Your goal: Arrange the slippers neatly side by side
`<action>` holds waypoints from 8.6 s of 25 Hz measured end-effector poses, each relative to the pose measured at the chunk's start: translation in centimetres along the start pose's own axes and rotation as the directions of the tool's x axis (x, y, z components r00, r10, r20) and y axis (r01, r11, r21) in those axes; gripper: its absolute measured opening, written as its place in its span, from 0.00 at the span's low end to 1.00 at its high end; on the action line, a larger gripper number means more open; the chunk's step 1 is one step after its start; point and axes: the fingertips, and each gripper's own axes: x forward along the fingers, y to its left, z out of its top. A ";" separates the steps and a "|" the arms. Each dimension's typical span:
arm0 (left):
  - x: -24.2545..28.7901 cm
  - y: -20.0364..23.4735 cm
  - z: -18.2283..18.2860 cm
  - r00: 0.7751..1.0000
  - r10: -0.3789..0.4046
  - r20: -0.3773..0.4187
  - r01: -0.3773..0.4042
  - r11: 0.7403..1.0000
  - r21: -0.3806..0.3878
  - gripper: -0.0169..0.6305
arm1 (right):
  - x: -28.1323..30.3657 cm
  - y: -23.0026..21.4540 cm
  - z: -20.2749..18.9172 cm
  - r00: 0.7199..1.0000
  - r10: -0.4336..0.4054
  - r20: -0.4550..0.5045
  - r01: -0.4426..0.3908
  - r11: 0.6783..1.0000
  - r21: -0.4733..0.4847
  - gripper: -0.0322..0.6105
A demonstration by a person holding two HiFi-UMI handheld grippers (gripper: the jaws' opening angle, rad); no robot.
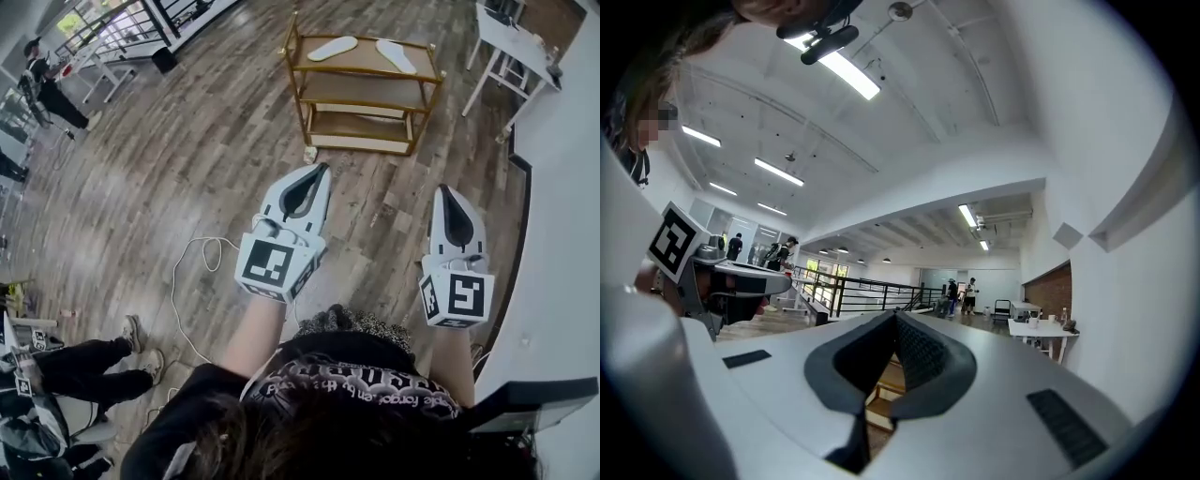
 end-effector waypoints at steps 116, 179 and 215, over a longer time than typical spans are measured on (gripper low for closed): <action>72.2 33.4 -25.7 0.905 -0.152 -0.398 0.070 0.975 -0.213 0.01 | 75.8 -26.0 -44.0 0.414 0.413 -0.811 -0.329 0.899 0.289 0.25; 66.6 40.9 -33.1 0.822 -0.075 -0.565 0.009 0.993 -0.118 0.10 | 78.2 -17.3 -35.1 0.548 0.353 -0.758 -0.095 0.927 0.364 0.25; 69.7 37.3 -43.1 0.415 -0.233 -0.879 0.014 0.968 -0.250 0.05 | 73.7 -25.2 -35.1 0.652 0.161 -0.741 0.061 0.963 0.262 0.19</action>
